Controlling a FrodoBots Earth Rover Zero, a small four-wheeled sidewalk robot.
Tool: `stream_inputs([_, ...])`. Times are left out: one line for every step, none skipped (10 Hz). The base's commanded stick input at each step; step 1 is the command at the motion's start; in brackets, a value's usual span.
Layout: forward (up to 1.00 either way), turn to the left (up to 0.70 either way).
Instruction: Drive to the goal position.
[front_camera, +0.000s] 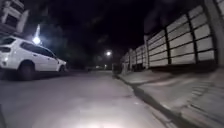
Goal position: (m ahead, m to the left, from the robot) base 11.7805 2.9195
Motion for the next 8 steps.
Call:
stream_inputs([0.50,0.00])
stream_inputs([0.50,0.00])
stream_inputs([0.50,0.00])
stream_inputs([0.50,0.00])
stream_inputs([0.50,0.00])
stream_inputs([0.50,0.00])
stream_inputs([0.50,0.00])
stream_inputs([0.50,0.00])
